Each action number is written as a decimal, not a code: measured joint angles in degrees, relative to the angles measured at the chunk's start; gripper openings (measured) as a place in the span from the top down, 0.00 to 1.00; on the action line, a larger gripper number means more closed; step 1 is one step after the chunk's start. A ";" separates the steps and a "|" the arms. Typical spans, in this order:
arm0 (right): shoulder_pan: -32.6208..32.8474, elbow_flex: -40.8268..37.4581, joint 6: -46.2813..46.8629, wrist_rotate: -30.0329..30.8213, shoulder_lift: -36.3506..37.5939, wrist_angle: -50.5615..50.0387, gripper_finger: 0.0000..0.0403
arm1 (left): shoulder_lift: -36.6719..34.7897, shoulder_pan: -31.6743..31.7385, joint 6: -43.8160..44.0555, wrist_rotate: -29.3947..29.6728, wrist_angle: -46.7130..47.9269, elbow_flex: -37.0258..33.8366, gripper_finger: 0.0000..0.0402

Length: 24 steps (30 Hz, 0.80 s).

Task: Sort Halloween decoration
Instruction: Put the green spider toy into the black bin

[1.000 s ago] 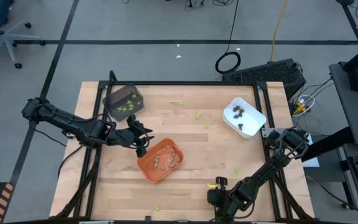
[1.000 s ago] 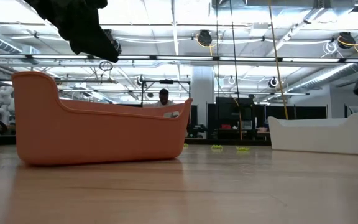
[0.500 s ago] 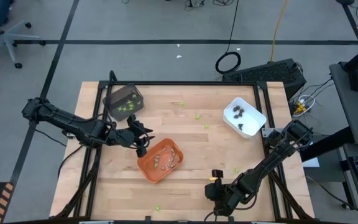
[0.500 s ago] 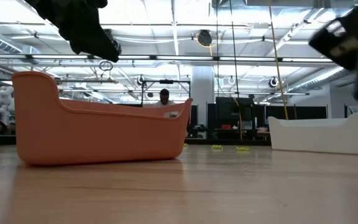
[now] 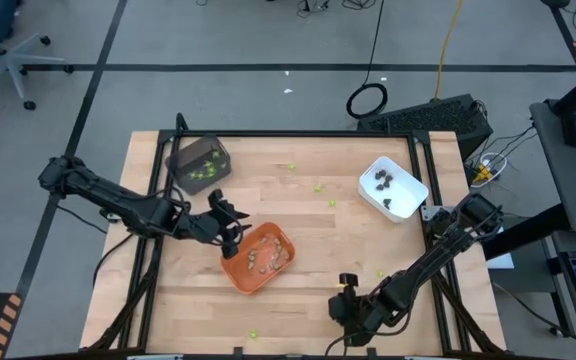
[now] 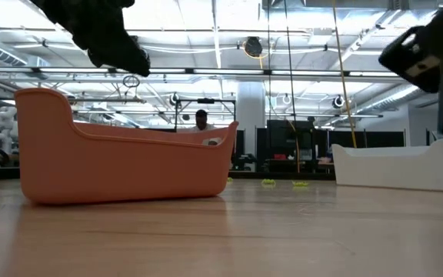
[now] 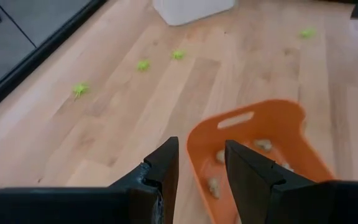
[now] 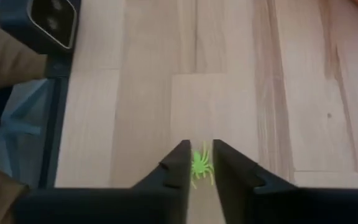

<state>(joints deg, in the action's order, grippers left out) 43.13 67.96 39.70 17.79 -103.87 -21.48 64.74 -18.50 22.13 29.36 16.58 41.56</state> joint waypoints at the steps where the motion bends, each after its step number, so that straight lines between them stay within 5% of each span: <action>1: 0.03 0.00 0.02 -0.02 -0.48 0.04 0.81 | 0.37 0.00 -0.02 0.07 -0.21 0.02 0.68; 11: 0.08 0.02 1.32 -1.74 -4.69 0.81 0.58 | 1.65 0.02 -0.29 0.07 -1.29 -0.02 0.68; 17: -0.23 0.19 1.43 -3.90 -7.33 1.18 0.60 | 1.65 0.04 -0.50 0.07 -1.97 0.00 0.68; 24: -0.83 0.22 1.56 -4.03 -7.55 0.60 0.76 | 1.63 0.04 -0.55 0.07 -2.11 0.00 0.68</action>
<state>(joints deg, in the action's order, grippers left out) 42.30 68.18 41.25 13.76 -111.42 -20.88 66.37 -18.46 21.58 29.43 14.46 41.56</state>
